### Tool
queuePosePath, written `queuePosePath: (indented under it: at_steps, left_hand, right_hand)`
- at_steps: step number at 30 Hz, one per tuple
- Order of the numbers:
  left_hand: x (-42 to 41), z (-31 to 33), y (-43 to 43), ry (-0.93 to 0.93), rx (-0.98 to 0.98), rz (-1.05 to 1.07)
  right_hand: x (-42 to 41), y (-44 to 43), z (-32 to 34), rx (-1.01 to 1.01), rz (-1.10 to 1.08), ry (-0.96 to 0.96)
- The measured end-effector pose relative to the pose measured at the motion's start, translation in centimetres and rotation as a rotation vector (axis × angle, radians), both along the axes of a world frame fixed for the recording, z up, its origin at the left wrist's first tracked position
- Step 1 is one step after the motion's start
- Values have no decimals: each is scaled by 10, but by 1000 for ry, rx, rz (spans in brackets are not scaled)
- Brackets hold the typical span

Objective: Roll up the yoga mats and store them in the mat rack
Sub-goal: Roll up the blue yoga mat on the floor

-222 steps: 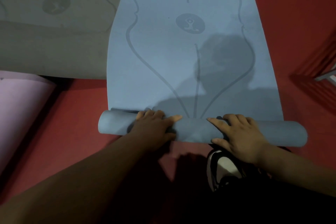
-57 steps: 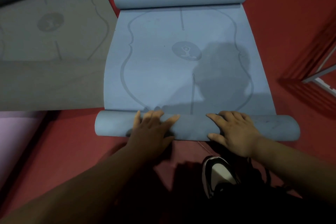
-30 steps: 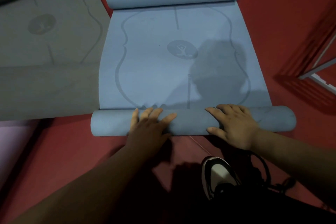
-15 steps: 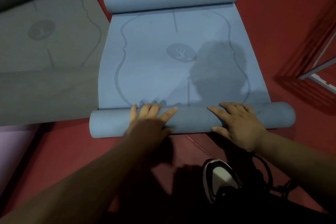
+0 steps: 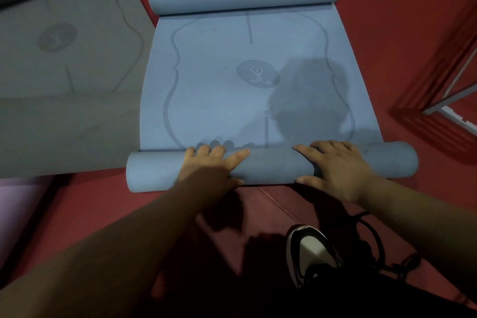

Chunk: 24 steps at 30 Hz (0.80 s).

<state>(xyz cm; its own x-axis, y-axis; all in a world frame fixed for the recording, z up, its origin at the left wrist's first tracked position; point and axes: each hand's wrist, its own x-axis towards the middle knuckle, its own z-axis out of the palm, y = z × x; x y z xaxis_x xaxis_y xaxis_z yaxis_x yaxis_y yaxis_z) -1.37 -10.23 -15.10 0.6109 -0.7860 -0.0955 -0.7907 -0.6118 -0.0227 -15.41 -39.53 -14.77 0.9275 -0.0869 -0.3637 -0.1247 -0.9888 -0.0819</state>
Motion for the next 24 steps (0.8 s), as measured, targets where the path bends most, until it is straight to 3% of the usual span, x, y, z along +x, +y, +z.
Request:
queuePosePath:
  at_steps: [3, 9, 15, 24]
  left_hand:
    - [-1, 5, 0, 40, 7, -12]
    - [-21, 22, 0, 299, 234, 29]
    - [-43, 26, 9, 491, 266, -50]
    - [-44, 29, 5, 551, 306, -24]
  right_hand:
    - [1, -4, 6, 14, 16, 45]
    - [-21, 0, 15, 92, 13, 164]
    - [-58, 8, 21, 214, 11, 266]
    - [-80, 23, 15, 92, -15, 136]
